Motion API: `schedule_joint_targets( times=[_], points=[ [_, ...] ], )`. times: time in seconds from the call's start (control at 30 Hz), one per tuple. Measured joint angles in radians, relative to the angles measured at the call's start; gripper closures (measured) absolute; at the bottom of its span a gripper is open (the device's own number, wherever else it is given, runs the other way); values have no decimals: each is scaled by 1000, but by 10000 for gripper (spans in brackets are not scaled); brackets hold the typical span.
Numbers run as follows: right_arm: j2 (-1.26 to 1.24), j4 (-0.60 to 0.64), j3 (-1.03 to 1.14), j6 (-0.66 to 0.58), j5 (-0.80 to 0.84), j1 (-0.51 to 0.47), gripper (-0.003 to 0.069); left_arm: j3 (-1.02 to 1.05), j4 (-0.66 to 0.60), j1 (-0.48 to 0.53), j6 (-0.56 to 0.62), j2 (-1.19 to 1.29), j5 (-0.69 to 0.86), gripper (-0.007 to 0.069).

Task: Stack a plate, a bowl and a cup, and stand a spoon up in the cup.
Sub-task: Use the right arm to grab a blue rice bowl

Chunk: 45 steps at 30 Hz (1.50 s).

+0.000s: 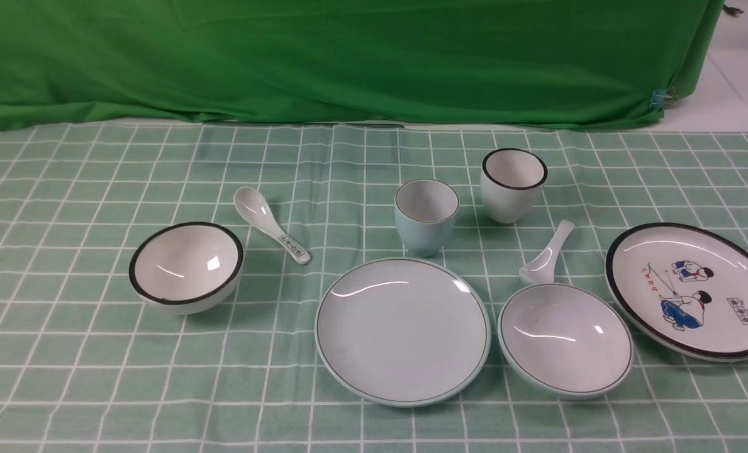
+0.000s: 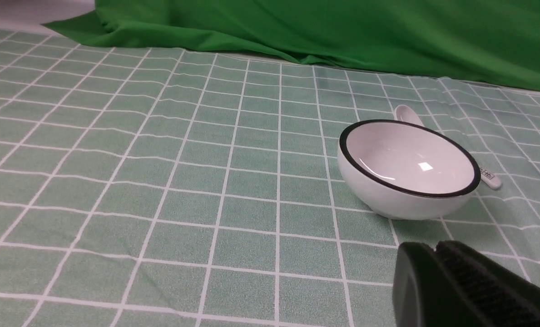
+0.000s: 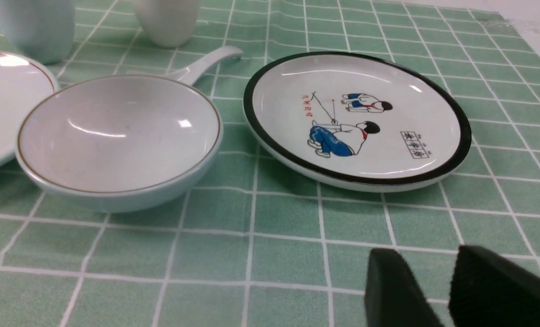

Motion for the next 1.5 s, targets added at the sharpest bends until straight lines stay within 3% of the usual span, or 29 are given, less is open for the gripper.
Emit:
schedule_joint_targets(
  times=[0.13, 0.2, 0.33, 0.53, 0.63, 0.7, 0.73, 0.8, 0.93, 1.07, 1.23, 1.33, 1.4, 1.5],
  points=[
    [0, 0, 0, 0, 0, 0, 417, 0, -35, 0, -20, 0, -56, 607],
    [0, 0, 0, 0, 0, 0, 417, 0, -188, 0, -111, 0, -138, 607],
    [0, 0, 0, 0, 0, 0, 417, 0, -376, 0, -236, 0, -256, 607],
    [0, 0, 0, 0, 0, 0, 417, -12, -442, 0, -398, 0, -275, 607],
    [0, 0, 0, 0, 0, 0, 417, -125, -410, 0, -327, 0, -100, 607],
    [0, 0, 0, 0, 0, 0, 417, -262, -401, 0, -161, 52, 65, 607],
    [0, 0, 0, 0, 0, 0, 417, -272, -401, 0, -145, 59, 65, 607],
    [0, 0, 0, 0, 0, 0, 417, -366, -392, -27, 16, 152, 183, 607],
    [0, 0, 0, 0, 0, 0, 417, -453, -355, -144, 94, 297, 250, 607],
    [0, 0, 0, 0, -1, 0, 417, -537, -235, -332, 126, 529, 287, 607],
    [0, 1, 0, 6, -17, 0, 417, -564, -222, -413, 132, 637, 272, 607],
    [0, 39, 0, 84, -57, 0, 417, -568, -220, -435, 142, 684, 250, 607],
    [0, 95, 0, 293, -136, 0, 417, -568, -216, -440, 152, 711, 232, 607],
    [0, 112, 0, 472, -207, 0, 417, -568, -214, -440, 158, 716, 210, 607]
  ],
)
